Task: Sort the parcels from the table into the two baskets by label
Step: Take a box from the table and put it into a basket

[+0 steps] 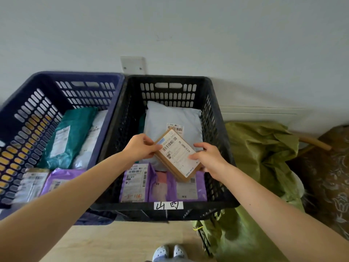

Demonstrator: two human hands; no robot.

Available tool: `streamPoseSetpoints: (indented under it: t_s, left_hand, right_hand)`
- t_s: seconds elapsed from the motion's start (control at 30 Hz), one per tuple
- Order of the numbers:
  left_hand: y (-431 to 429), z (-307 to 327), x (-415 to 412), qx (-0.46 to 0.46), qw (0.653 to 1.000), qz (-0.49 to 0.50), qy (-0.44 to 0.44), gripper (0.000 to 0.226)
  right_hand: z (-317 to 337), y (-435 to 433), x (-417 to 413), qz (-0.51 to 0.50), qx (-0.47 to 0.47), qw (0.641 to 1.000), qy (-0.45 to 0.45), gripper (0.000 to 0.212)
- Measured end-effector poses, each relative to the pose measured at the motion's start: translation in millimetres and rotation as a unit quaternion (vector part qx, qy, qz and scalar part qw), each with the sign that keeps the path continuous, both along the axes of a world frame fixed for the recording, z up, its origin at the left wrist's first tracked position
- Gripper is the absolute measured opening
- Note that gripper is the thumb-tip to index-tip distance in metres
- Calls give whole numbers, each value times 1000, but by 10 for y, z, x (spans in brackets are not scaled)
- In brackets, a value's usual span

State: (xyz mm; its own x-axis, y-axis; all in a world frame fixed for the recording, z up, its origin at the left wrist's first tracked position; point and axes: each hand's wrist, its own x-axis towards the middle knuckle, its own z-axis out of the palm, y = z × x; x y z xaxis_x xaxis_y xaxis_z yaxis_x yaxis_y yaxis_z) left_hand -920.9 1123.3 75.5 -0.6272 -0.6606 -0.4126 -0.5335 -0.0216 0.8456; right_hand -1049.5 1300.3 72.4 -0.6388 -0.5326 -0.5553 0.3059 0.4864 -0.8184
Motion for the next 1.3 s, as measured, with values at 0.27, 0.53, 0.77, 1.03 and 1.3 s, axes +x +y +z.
streamPoseSetpoints:
  t_s: [0.27,0.53,0.77,1.03,1.3]
  left_hand:
    - [-71,130,78,-21,1000,7,8,51]
    - [-129,320,9,-53,998,4,41,79]
    - [-141,365,8,-31,999,-11,-9,59]
    - [65,250,107,-12,988,-115,-105,59]
    - [250,65,347,100,963,-196,-154,90]
  right_hand:
    - [51,-249,152,13,-28,1000,-1,50]
    - [88,-493,234,59,-61,996,-25,49]
    - [150,-478,112,33,-36,999,-1,46]
    - [287,-229,3,164,78,975,131,54]
    - [206,-129,45,333,182,914,143,54]
